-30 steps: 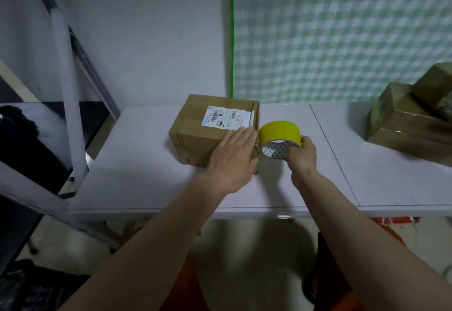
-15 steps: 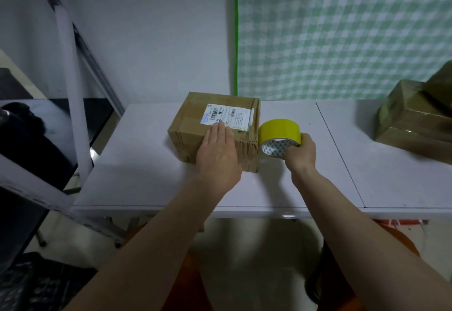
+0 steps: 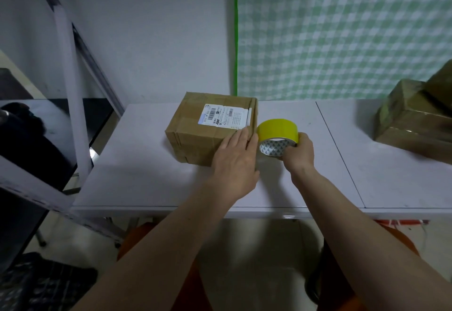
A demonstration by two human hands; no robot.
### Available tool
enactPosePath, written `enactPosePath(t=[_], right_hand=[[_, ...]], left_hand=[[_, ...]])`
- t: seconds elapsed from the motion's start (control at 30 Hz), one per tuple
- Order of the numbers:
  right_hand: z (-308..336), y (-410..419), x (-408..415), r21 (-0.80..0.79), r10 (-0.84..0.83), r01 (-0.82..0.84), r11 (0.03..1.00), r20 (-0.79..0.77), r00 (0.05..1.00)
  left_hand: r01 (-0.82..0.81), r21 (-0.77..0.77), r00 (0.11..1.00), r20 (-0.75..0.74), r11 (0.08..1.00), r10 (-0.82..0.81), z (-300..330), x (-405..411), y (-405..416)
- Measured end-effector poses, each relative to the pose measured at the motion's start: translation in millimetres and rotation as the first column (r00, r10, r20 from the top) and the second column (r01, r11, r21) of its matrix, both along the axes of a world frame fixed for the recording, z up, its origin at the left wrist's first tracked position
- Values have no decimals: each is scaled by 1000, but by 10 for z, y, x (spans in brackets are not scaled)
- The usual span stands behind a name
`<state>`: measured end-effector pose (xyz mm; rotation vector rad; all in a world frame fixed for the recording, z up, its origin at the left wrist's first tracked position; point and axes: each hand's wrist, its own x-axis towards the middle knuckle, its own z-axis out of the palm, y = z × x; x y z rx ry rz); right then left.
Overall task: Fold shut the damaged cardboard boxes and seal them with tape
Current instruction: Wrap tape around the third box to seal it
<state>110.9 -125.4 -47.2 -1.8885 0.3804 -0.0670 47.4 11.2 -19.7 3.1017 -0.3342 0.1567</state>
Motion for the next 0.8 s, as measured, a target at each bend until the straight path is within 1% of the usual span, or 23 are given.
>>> enactPosePath(t=[0.13,0.37,0.63,0.73,0.8], right_hand=[[1,-17,-4,6,32,-31,999,-13,999],[-12,-3,-6,63,35,-33,997,-33,999],[-21,-2,-21,133,41,-37,990,-27,999],[-18,-6,-21,147,41,-37,988,-26,999],[-31,-8,-15,144,38,-34,989,-28,999]], left_hand=[[-79,-3,995,-57,997,79,39,-9,-38],[-261,95,959,-91,961,269,109,-36,87],[-254,151,952,-133,955,274,126,-15,37],[-248,113,959,-114,962,261,114,16,-9],[-204,64,973,-94,977,209,69,41,-53]])
